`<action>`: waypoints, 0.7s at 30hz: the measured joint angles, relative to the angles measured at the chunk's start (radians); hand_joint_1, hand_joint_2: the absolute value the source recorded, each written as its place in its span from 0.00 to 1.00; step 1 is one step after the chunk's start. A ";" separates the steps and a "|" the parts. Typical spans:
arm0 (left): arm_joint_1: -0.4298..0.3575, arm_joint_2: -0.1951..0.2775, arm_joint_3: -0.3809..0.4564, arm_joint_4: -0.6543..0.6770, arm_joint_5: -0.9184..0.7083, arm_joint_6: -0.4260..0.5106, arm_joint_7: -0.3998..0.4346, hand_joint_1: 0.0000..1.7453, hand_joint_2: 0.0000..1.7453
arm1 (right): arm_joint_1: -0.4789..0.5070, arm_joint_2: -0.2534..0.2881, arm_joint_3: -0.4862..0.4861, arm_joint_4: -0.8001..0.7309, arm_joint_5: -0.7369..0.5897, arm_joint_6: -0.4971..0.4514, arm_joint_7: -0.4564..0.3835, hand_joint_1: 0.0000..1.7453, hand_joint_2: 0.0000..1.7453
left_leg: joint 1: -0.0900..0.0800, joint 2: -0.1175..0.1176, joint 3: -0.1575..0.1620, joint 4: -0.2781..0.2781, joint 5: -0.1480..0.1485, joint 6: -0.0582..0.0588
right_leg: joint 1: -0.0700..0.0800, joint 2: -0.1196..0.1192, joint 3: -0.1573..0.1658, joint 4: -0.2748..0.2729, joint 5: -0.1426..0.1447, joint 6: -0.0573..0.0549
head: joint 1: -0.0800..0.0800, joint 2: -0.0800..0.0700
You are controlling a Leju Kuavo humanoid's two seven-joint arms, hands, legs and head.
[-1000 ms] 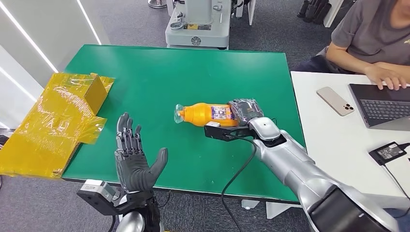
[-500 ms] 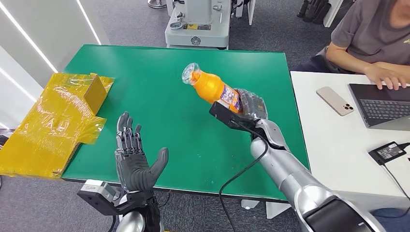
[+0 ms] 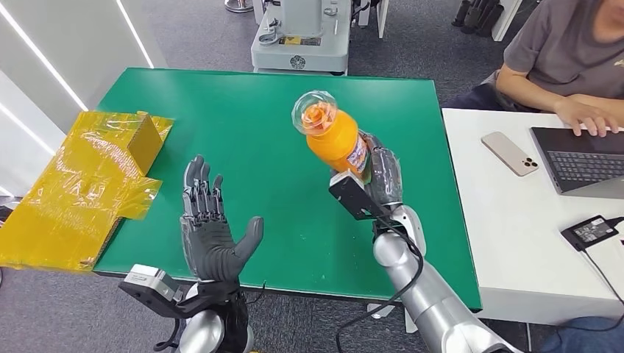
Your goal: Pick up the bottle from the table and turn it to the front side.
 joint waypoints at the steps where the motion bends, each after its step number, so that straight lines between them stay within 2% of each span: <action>1: -0.005 0.000 -0.001 0.000 -0.001 -0.007 0.001 0.00 1.00 | 0.015 0.000 -0.004 -0.016 0.000 0.004 -0.001 1.00 1.00 | 0.000 0.000 0.000 0.000 0.000 0.000 | 0.000 0.000 0.000 0.000 0.000 0.000 | 0.000 0.000; 7: -0.066 0.008 -0.006 0.004 -0.016 -0.040 0.032 0.00 1.00 | 0.101 0.001 -0.011 -0.088 0.045 0.053 0.025 1.00 1.00 | 0.000 0.000 0.000 0.000 0.000 0.000 | 0.000 0.000 0.000 0.000 0.000 0.000 | 0.000 0.000; 12: -0.103 0.014 -0.007 0.010 -0.027 -0.060 0.052 0.00 1.00 | 0.122 0.003 -0.011 -0.096 0.097 0.111 0.040 1.00 1.00 | 0.000 0.000 0.000 0.000 0.000 0.000 | 0.000 0.000 0.000 0.000 0.000 0.000 | 0.000 0.000; 21: -0.145 0.030 -0.008 0.071 -0.044 -0.100 0.070 0.00 1.00 | 0.144 0.002 -0.012 -0.103 0.142 0.175 -0.007 1.00 1.00 | 0.000 0.000 0.000 0.000 0.000 0.000 | 0.000 0.000 0.000 0.000 0.000 0.000 | 0.000 0.000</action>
